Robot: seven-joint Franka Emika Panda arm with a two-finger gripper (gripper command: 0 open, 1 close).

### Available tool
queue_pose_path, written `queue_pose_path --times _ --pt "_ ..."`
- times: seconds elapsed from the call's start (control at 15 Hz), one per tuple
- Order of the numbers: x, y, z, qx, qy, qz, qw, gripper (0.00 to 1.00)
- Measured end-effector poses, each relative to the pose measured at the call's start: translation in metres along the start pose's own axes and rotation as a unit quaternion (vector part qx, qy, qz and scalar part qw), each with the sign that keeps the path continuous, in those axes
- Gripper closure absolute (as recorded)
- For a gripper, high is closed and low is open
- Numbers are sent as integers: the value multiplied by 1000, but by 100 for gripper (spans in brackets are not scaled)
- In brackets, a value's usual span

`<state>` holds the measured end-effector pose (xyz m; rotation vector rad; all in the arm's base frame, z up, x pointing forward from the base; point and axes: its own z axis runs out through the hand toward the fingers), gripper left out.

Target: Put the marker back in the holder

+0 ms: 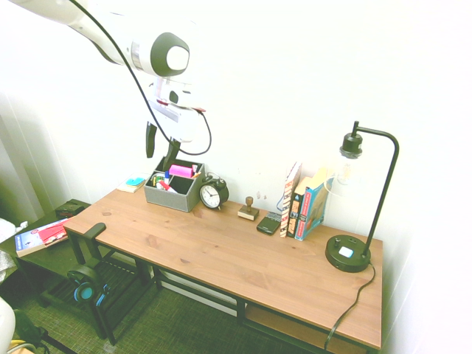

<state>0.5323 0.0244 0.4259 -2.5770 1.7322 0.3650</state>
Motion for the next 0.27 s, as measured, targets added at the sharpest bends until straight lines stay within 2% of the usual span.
queue_pose_path --times 0.13,0.27 --pt "-12 35 -9 3 42 -38 998 0" --pt "-26 65 -24 27 72 -73 994 0"
